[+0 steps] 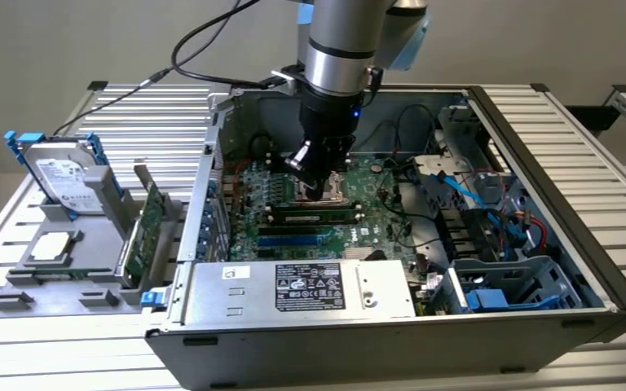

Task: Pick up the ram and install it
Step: 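Press down the ram until it locks into place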

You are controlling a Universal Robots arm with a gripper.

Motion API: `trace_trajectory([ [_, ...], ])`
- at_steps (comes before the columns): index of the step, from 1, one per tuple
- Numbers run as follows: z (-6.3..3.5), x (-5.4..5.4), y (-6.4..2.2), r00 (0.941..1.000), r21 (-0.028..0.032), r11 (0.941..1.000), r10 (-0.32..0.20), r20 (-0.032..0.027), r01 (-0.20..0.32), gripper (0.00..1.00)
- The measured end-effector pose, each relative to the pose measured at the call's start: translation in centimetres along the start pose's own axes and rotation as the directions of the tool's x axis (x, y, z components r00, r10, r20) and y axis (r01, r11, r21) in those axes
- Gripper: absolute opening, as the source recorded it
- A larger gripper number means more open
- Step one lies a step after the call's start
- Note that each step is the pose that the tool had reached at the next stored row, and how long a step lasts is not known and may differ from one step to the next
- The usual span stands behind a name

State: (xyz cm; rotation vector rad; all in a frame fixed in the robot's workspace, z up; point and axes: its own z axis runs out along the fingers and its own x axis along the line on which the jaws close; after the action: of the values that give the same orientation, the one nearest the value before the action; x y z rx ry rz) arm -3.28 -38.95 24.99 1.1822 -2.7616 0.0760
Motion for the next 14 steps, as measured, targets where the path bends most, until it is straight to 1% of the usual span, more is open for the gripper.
trace_trajectory([
  [1,0.01,0.0,0.0,0.9997,-0.0019,0.9997,0.024,0.0009,-0.024,0.11],
  [5,0.02,0.0,0.0,0.9972,-0.0059,0.9972,0.075,0.0026,-0.075,0.11],
  [8,0.07,-0.01,0.0,0.9882,-0.0119,0.9882,0.153,0.0038,-0.153,0.11],
  [11,0.09,-0.01,0.0,0.9816,-0.0148,0.9815,0.191,0.0042,-0.191,0.11],
  [14,0.11,-0.02,0.0,0.9732,-0.0183,0.9731,0.23,0.0044,-0.23,0.11],
])
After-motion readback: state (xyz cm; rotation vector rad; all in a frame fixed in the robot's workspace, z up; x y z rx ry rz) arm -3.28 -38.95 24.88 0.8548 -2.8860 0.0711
